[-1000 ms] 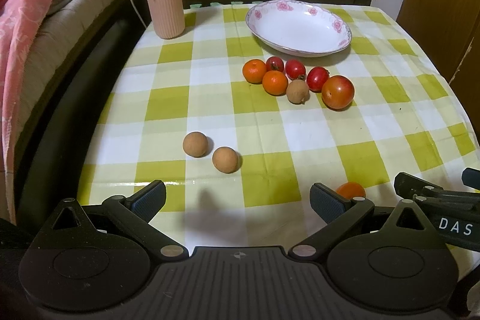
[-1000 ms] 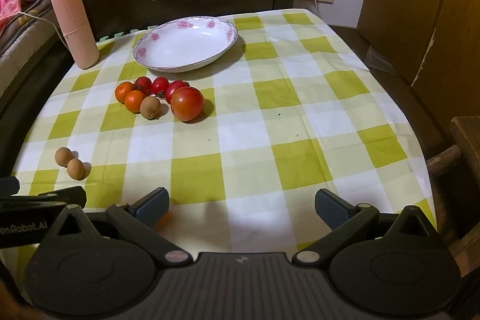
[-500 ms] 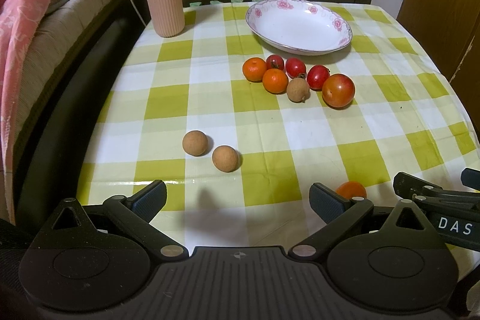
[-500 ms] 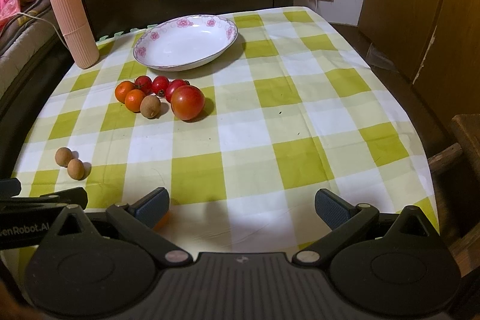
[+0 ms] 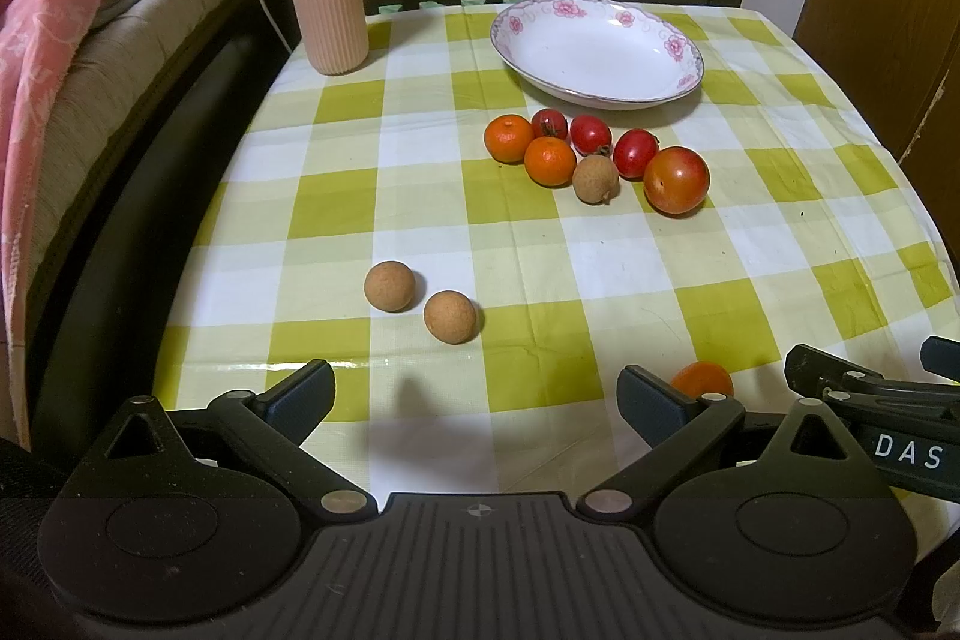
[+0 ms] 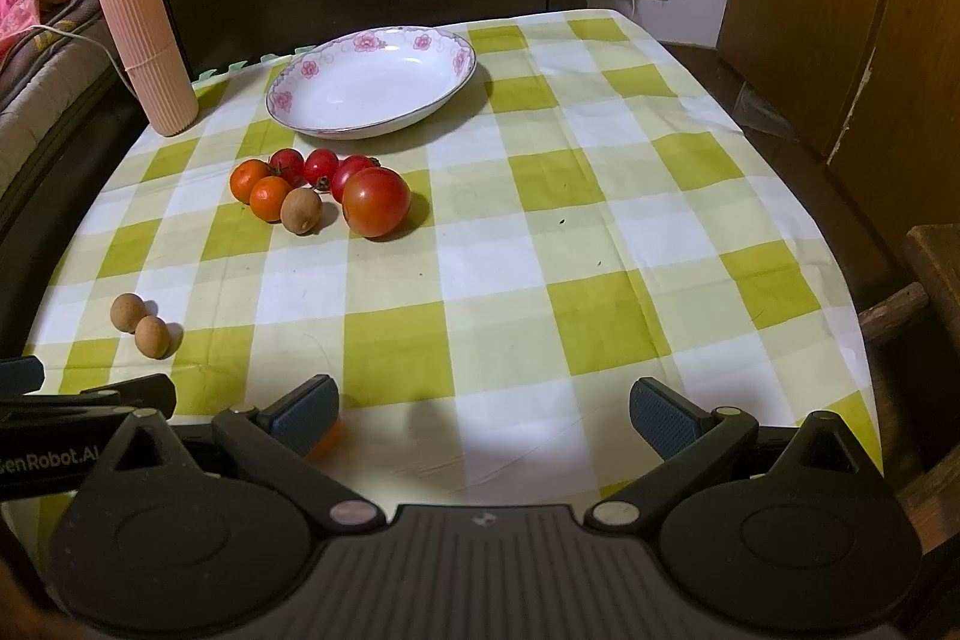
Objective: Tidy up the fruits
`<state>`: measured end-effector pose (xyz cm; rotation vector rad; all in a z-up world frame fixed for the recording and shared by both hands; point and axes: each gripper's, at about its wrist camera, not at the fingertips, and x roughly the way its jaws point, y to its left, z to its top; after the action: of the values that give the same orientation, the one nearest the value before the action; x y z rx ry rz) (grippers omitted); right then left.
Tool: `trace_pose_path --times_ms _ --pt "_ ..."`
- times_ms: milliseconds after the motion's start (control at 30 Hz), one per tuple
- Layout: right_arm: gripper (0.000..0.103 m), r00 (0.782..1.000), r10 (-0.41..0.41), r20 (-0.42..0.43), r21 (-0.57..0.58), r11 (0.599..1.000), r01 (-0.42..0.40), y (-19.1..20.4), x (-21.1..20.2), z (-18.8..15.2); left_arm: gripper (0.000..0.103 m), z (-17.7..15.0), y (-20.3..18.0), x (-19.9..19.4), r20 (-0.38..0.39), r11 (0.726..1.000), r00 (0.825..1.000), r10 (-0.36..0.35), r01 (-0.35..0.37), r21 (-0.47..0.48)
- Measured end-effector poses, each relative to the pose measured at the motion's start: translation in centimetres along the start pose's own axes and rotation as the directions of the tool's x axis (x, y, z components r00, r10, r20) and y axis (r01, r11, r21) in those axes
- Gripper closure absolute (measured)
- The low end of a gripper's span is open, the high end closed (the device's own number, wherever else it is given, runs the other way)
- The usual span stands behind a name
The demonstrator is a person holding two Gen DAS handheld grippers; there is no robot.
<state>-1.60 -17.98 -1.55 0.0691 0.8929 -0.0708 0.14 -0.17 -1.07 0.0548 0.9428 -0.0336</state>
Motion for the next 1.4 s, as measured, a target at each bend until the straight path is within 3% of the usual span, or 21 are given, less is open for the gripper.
trace_pose_path --times_ms 967,1400 --pt "0.001 1.000 0.007 -0.016 -0.003 1.000 -0.007 0.1 0.4 -0.2 0.002 0.0 0.0 0.1 -0.003 1.000 1.000 -0.005 0.005 -0.008" --pt "0.003 0.996 0.064 -0.055 -0.073 0.995 -0.068 1.1 1.1 -0.7 0.002 0.6 1.1 -0.3 0.015 0.999 1.000 0.002 -0.001 -0.047"
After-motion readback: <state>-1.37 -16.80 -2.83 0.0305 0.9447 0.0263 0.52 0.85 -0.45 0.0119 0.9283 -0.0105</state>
